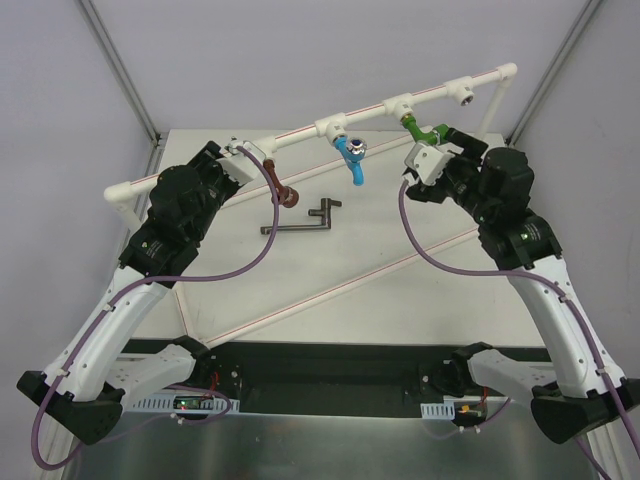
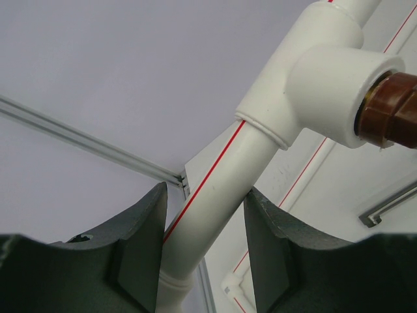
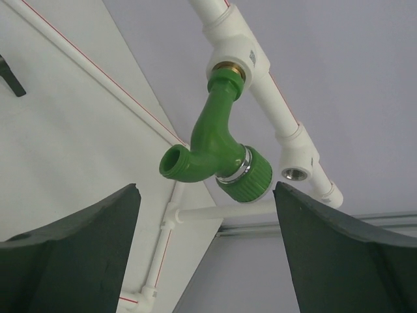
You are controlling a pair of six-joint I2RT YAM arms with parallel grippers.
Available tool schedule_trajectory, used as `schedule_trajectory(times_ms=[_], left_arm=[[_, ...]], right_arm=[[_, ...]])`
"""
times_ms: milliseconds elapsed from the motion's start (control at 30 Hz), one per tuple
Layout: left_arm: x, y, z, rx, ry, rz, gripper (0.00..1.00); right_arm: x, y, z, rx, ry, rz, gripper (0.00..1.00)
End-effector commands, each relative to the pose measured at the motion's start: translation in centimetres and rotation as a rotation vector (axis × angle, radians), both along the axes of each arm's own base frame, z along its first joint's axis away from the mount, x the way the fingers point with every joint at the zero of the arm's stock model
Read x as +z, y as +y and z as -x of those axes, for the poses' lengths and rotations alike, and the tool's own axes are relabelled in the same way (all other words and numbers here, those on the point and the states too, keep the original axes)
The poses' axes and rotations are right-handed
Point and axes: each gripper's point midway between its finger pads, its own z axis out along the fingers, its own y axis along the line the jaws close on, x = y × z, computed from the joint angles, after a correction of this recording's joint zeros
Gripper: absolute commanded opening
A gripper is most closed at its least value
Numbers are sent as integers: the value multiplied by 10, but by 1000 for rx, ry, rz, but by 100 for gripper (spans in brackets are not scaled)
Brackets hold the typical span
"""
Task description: Install the water faucets
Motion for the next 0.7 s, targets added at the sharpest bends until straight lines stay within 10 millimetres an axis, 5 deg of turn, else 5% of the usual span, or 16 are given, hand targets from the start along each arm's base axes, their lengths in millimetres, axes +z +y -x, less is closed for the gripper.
schedule_trajectory(times_ms=[0, 667], left_arm=[[-65, -9, 6, 8, 217, 47, 0], [-67, -9, 4, 10, 219, 38, 0]], right_arm=[[22, 1, -11, -14, -101, 0, 84], [9, 13, -36, -5, -99, 6, 65]])
